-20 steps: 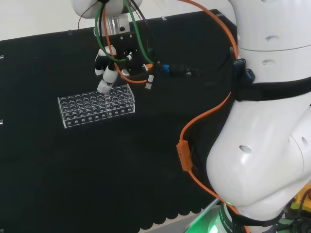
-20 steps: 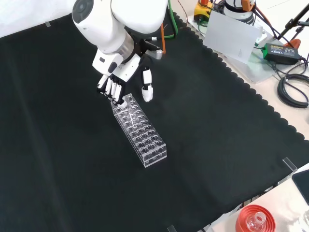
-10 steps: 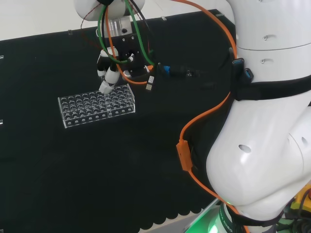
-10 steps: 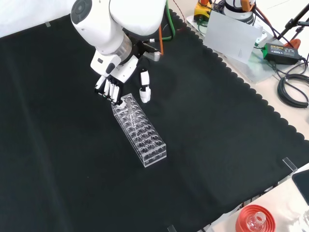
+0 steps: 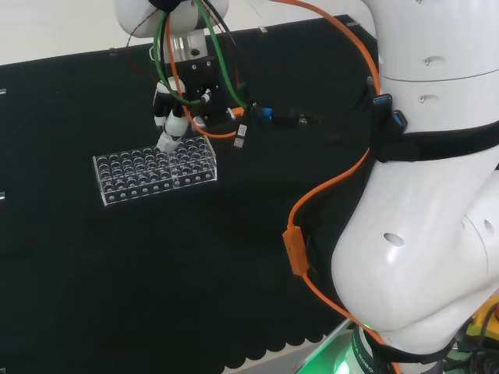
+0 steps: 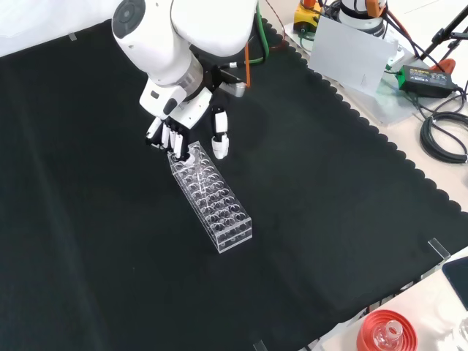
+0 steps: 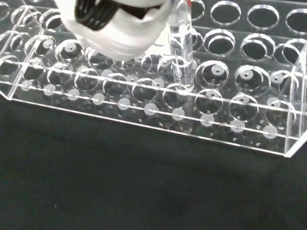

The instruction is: Pick up the test tube.

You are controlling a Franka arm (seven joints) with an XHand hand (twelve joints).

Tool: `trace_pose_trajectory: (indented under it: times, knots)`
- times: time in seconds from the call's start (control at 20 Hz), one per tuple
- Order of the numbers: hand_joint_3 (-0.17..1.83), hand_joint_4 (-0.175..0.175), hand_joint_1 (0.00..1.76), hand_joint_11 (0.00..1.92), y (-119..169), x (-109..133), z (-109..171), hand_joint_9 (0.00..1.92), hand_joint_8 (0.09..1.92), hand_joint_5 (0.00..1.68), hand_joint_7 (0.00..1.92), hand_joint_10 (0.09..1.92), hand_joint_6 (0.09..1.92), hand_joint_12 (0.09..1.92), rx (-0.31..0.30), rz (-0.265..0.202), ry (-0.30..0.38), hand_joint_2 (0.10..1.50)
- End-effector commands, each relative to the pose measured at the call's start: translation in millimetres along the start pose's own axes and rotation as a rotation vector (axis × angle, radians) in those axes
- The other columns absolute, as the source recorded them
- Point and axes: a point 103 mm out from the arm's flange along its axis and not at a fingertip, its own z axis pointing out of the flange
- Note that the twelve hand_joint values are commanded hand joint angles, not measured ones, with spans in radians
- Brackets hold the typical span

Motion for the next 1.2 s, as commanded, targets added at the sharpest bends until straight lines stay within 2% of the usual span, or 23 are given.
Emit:
trace_pose_trajectory:
  times: [0.05,0.1,0.2,0.25,0.35,0.45,0.55,0.7,0.9,1.2]
  knots:
    - [0.66,-0.050,1.08,0.15,4.4,7.4,-0.3,0.77,0.63,0.81,1.10,0.76,0.84,1.56,-0.023,-0.002,-0.013,0.67]
    - [0.67,-0.062,1.09,0.17,5.0,8.1,-0.5,0.80,0.61,0.85,1.15,0.74,0.81,1.55,-0.030,-0.003,-0.019,0.66]
    - [0.42,-0.050,1.12,0.22,6.1,8.8,-1.2,0.87,0.55,1.00,1.26,0.71,0.85,1.54,-0.035,-0.002,-0.029,0.83]
    - [0.31,-0.058,1.13,0.25,6.5,9.1,-1.7,0.91,0.52,1.05,1.32,0.70,0.83,1.54,-0.039,-0.002,-0.033,0.89]
    - [0.19,-0.102,1.16,0.29,7.4,10.0,-2.6,0.98,0.45,1.12,1.43,0.66,0.77,1.51,-0.042,-0.002,-0.048,0.95]
    - [0.13,-0.153,1.25,0.33,7.5,10.9,-3.3,1.05,0.52,1.18,1.34,0.61,0.66,1.48,-0.049,-0.004,-0.064,0.95]
    - [0.13,-0.171,1.29,0.36,7.1,12.1,-4.1,1.11,0.55,1.21,1.30,0.57,0.60,1.45,-0.058,-0.006,-0.077,0.94]
    - [0.35,-0.175,1.31,0.41,6.3,13.4,-5.6,1.20,0.57,1.24,1.30,0.51,0.60,1.42,-0.071,-0.008,-0.089,0.82]
    - [0.16,-0.175,1.40,0.44,4.7,12.9,-8.7,1.20,0.65,1.19,1.26,0.63,0.64,1.40,-0.088,-0.008,-0.083,0.91]
    - [0.13,-0.175,1.41,0.46,1.6,12.0,-14.5,1.24,0.59,1.23,1.29,0.58,0.58,1.38,-0.099,-0.010,-0.067,0.92]
